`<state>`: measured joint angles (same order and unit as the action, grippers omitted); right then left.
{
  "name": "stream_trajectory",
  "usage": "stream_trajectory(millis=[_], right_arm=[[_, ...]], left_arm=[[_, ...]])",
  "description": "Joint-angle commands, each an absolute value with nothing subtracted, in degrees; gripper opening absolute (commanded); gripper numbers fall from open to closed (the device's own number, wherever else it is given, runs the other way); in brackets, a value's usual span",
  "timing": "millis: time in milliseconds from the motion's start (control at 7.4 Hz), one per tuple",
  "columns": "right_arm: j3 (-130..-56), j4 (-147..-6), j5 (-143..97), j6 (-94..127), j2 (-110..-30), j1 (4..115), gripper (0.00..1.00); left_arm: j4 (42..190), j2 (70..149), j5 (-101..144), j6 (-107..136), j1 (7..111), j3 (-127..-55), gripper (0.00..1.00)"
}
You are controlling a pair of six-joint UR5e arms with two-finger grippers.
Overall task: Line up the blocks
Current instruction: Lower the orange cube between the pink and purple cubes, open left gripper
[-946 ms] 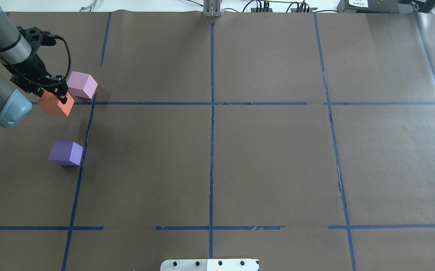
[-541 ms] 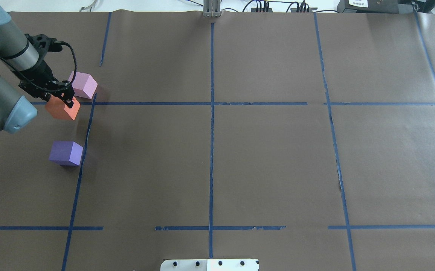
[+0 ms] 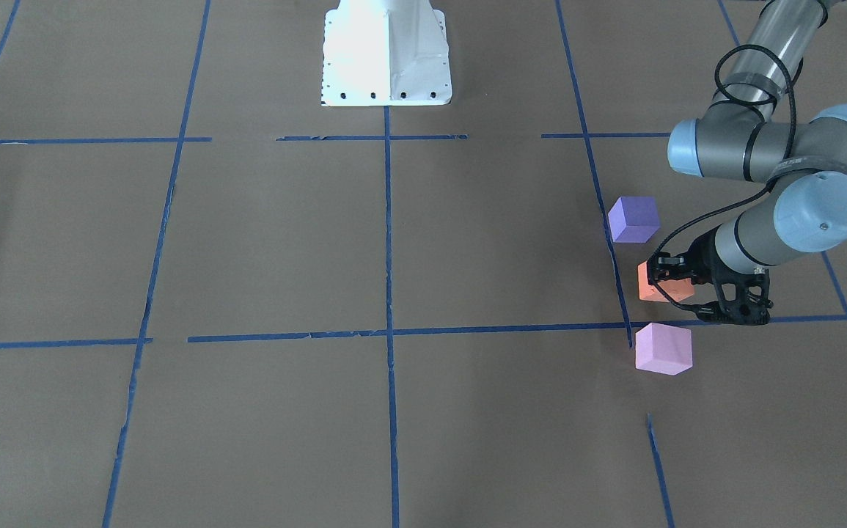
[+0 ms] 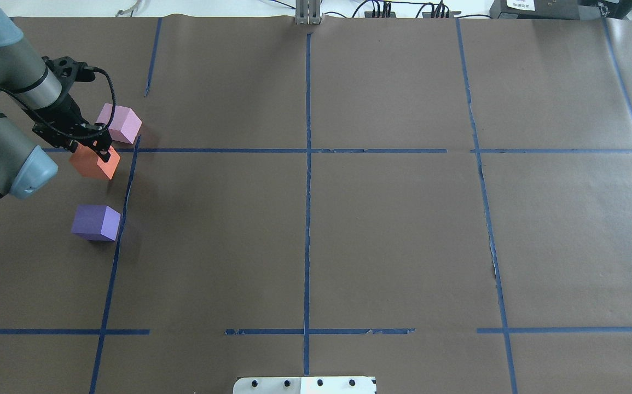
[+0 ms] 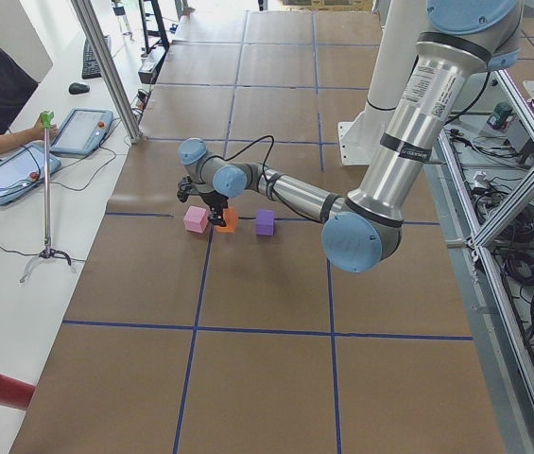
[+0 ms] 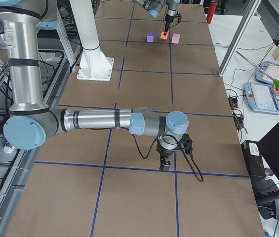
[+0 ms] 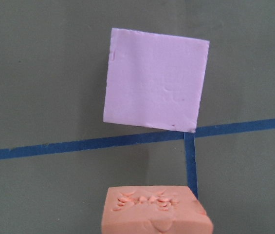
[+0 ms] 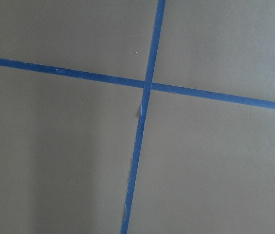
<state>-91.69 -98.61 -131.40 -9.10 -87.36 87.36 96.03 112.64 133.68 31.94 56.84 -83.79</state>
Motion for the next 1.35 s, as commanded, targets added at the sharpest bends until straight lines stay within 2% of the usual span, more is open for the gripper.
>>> stream_trajectory(millis=[0, 676, 811, 946, 1081, 1216], right_arm=[[-91.8, -98.6, -131.4, -9.1, -87.4, 87.4, 1.0], [-91.7, -98.6, -131.4, -9.1, -87.4, 87.4, 1.0], [-91.7, -98.6, -131.4, -9.1, -87.4, 87.4, 1.0], [-91.7, -98.6, -131.4, -9.1, -87.4, 87.4, 1.0], [-91.7, -98.6, -131.4, -9.1, -87.4, 87.4, 1.0], [-91.7, -98.6, -131.4, -9.1, -87.4, 87.4, 1.0]], left_arm=[[96.5, 112.6, 133.7, 32.0, 56.6, -83.3, 0.1], [97.6, 112.6, 133.7, 33.2, 55.8, -83.2, 0.15], [97.7, 112.6, 133.8, 33.2, 55.8, -83.1, 0.31], [97.7, 112.6, 133.8, 33.2, 55.8, -83.0, 0.91], [97.8, 112.6, 134.4, 33.2, 55.8, -83.0, 1.0], [97.8, 112.5, 135.4, 33.2, 55.8, -82.9, 1.0]])
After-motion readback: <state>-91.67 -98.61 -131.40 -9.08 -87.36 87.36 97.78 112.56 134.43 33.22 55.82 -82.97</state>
